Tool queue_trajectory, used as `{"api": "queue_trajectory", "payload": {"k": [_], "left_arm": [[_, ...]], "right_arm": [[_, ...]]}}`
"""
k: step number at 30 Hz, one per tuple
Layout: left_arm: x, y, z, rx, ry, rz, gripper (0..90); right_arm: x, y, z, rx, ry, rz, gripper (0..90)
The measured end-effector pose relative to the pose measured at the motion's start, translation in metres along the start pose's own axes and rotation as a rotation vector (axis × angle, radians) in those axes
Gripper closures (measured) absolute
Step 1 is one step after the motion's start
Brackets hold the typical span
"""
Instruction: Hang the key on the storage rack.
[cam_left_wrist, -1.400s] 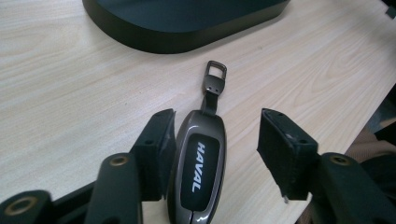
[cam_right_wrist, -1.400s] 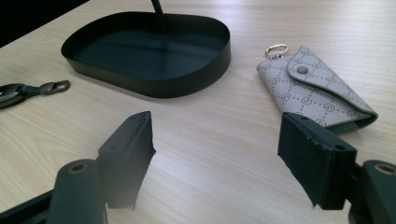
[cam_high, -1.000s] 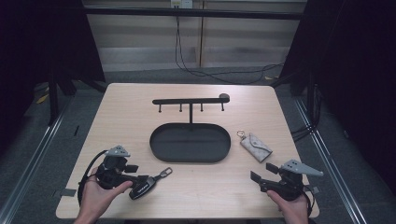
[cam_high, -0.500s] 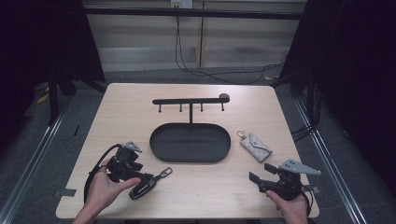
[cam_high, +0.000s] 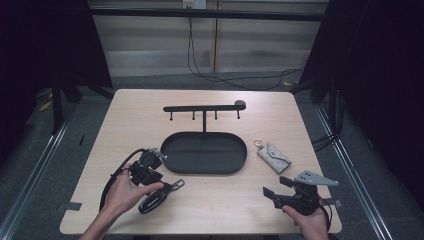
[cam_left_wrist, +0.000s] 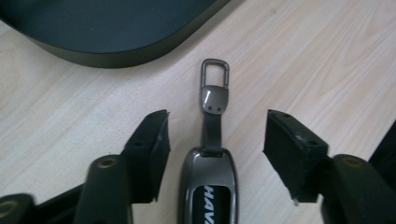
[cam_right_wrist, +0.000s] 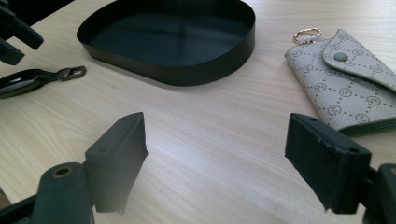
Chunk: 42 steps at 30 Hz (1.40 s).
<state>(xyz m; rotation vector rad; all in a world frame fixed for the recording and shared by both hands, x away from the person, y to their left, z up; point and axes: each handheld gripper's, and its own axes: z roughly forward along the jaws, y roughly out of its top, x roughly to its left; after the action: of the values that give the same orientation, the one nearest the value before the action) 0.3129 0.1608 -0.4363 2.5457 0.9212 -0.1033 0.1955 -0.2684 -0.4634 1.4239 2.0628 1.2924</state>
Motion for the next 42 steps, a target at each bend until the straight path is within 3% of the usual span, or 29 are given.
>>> {"api": "queue_trajectory", "payload": {"k": [2, 9, 22, 23, 28, 34, 38, 42], "left_arm": [[-0.001, 0.004, 0.003, 0.028, 0.011, 0.019, 48.6], [-0.002, 0.017, 0.015, 0.105, 0.001, 0.082, 48.6], [-0.006, 0.031, 0.034, 0.216, 0.018, 0.116, 59.9], [-0.008, 0.032, 0.035, 0.205, 0.026, 0.116, 60.8], [-0.008, 0.034, 0.042, 0.244, 0.010, 0.124, 63.9], [-0.007, 0.036, 0.047, 0.241, 0.004, 0.139, 67.0], [-0.008, 0.037, 0.049, 0.245, 0.015, 0.151, 67.8], [-0.011, 0.038, 0.050, 0.256, 0.036, 0.170, 69.3]], "right_arm": [[0.000, 0.000, 0.000, -0.001, 0.001, -0.002, 18.6], [-0.002, 0.000, 0.001, 0.010, 0.002, 0.014, 16.1], [-0.003, -0.001, 0.003, 0.027, 0.010, 0.029, 16.9], [-0.004, -0.001, 0.003, 0.029, 0.010, 0.033, 16.9], [-0.004, -0.001, 0.003, 0.037, 0.012, 0.032, 16.9], [-0.006, -0.002, 0.004, 0.040, 0.018, 0.052, 16.9], [-0.009, -0.001, 0.003, 0.036, 0.026, 0.087, 16.9], [-0.008, -0.001, 0.004, 0.044, 0.024, 0.074, 16.9]]}}
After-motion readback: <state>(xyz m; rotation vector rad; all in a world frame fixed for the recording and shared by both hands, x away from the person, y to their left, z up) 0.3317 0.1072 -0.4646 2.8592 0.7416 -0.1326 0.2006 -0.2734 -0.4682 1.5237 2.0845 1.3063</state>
